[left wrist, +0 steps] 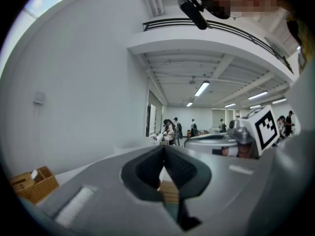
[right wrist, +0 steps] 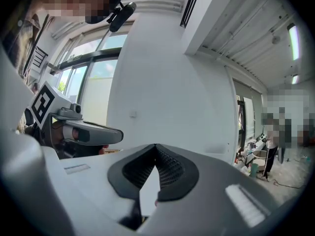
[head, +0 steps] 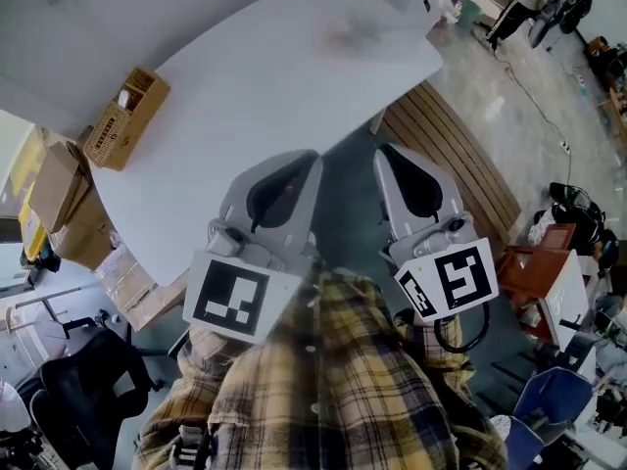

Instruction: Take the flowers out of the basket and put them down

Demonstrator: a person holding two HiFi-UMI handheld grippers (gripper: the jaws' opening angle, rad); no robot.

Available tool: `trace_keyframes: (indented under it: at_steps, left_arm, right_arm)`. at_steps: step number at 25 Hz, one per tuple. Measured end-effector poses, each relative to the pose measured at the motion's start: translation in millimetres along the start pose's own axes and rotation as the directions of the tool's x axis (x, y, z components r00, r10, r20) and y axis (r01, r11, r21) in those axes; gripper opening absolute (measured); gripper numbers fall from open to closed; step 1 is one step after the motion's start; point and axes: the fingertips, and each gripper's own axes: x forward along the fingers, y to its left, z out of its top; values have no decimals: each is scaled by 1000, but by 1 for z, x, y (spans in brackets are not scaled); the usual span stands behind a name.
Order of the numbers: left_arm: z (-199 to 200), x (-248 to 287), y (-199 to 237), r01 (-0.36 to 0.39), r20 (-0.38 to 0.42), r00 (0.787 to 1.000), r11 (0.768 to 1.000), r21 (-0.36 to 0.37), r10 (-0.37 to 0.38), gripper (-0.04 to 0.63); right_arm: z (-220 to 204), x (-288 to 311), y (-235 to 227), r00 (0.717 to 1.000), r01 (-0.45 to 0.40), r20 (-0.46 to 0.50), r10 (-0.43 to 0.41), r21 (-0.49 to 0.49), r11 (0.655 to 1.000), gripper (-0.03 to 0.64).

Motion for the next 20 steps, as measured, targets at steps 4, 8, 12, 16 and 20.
trace_keyframes:
  at_steps: [4,8,12,16,20]
  left_arm:
    - [1,23,26,9,-14,1000,1000,-4,-9,1]
    - [1,46,46,9,-22,1000,1000,-12,-9,2]
    - [5,77,63,-8,-21,1000,1000,-14,8,1]
    - [12,114,88,-62,-9,998,998,-16,62,2]
    - [23,156,116,-125,-2,992,992,-24,125,1]
  right_arm:
    - [3,31,-17,1000,8,4,-8,23,1000,5]
    - [3,58,-39,1000,11,-6,-11,26,1000,5]
    - [0,85,-65,1000,-10,-18,11,32,999,5]
    - [2,121,-100,998,-55,-13,55,27,998,5]
    - [13,163,-139,993,-113,-14,113,12,994,5]
